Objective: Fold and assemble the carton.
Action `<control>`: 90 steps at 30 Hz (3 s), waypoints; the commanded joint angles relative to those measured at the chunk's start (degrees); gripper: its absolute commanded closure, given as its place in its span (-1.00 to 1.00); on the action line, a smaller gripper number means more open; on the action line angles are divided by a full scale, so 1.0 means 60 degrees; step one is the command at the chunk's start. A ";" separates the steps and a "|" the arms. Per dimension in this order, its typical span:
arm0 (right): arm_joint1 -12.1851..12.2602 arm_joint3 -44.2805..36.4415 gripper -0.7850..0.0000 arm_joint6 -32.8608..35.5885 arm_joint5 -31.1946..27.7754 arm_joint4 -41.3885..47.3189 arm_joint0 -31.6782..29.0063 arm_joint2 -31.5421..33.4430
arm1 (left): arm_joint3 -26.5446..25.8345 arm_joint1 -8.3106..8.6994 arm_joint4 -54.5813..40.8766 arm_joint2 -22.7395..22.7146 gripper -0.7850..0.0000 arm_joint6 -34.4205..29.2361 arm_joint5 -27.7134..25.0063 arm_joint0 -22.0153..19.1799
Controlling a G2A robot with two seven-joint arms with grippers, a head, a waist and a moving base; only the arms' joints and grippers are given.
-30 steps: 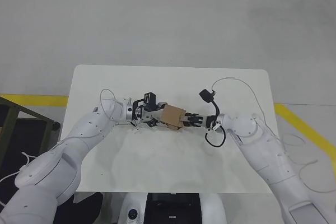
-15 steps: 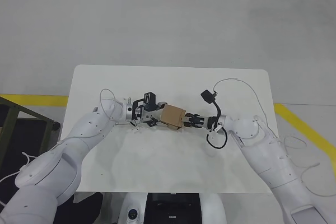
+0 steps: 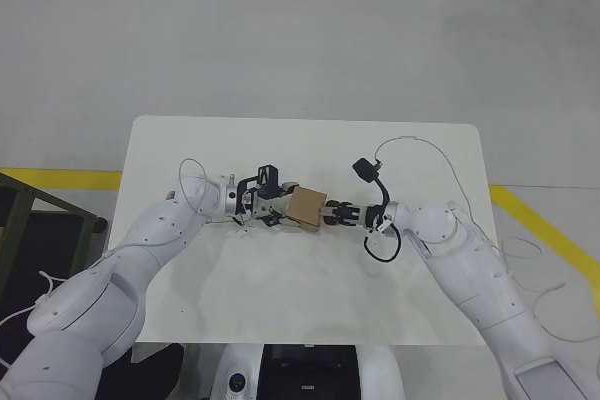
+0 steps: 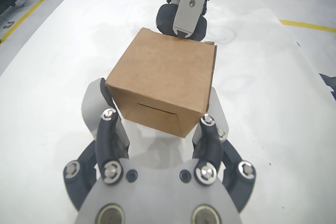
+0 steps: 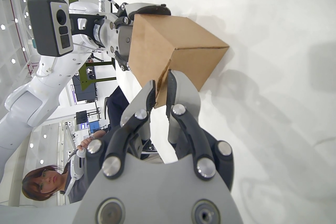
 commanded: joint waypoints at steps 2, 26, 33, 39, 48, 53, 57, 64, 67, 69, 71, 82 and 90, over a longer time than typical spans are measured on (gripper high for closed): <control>0.0021 -0.0001 0.56 -0.0019 -0.0071 0.0018 -0.0054 0.0077 | 0.0011 -0.0004 -0.0024 -0.0008 -0.55 -0.0005 -0.0011 0.0006; -0.0062 -0.0188 0.40 0.0089 -0.0170 0.0168 0.0042 -0.0215 | 0.0006 -0.0007 -0.0020 -0.0038 -0.58 -0.0044 -0.0046 0.0018; 0.0089 -0.0599 -1.00 -0.0206 -0.0183 -0.0048 -0.0351 0.0262 | 0.0013 -0.0001 -0.0034 -0.0060 -1.00 -0.0003 0.0003 0.0036; 0.0308 -0.1217 -1.00 -0.0504 -0.0259 -0.0175 -0.0943 0.1035 | 0.0025 0.0088 -0.0320 -0.0157 -1.00 0.0184 -0.0058 0.0105; 0.0592 -0.1781 -1.00 -0.1597 -0.1127 -0.0641 -0.1746 0.2327 | -0.0807 0.0795 -0.1897 -0.0587 -1.00 -0.0209 -0.0453 0.0270; 0.0745 -0.1974 -1.00 -0.2209 -0.1562 -0.0939 -0.2106 0.3159 | -0.1388 0.1382 -0.3081 -0.1211 -1.00 -0.0584 -0.0827 0.0338; 0.0891 -0.2278 -1.00 -0.2654 -0.1795 -0.1251 -0.2465 0.3986 | -0.1635 0.1833 -0.3663 -0.1857 -1.00 -0.0634 -0.0876 0.0443; 0.1089 -0.3047 -1.00 -0.3244 -0.1967 -0.1864 -0.2955 0.5230 | -0.1251 0.2183 -0.4156 -0.2653 -1.00 -0.0640 -0.0881 0.0423; 0.1153 -0.3321 -1.00 -0.3293 -0.2033 -0.1812 -0.3037 0.5694 | -0.1054 0.2293 -0.4505 -0.2996 -1.00 -0.0708 -0.0948 0.0403; 0.1188 -0.3424 -1.00 -0.3215 -0.2079 -0.1757 -0.3015 0.5902 | -0.0982 0.2351 -0.4609 -0.3149 -1.00 -0.0708 -0.0948 0.0395; 0.1220 -0.3443 -1.00 -0.3160 -0.2111 -0.1631 -0.2927 0.6109 | -0.0946 0.2413 -0.4659 -0.3271 -1.00 -0.0726 -0.0948 0.0351; 0.1301 -0.3393 -1.00 -0.2470 -0.2122 -0.1501 -0.2674 0.6280 | -0.1062 0.2620 -0.4968 -0.3650 -1.00 -0.1130 -0.0948 0.0310; 0.1299 -0.3394 -1.00 -0.2481 -0.2123 -0.1502 -0.2677 0.6280 | -0.1069 0.2623 -0.4980 -0.3653 -1.00 -0.1137 -0.0948 0.0315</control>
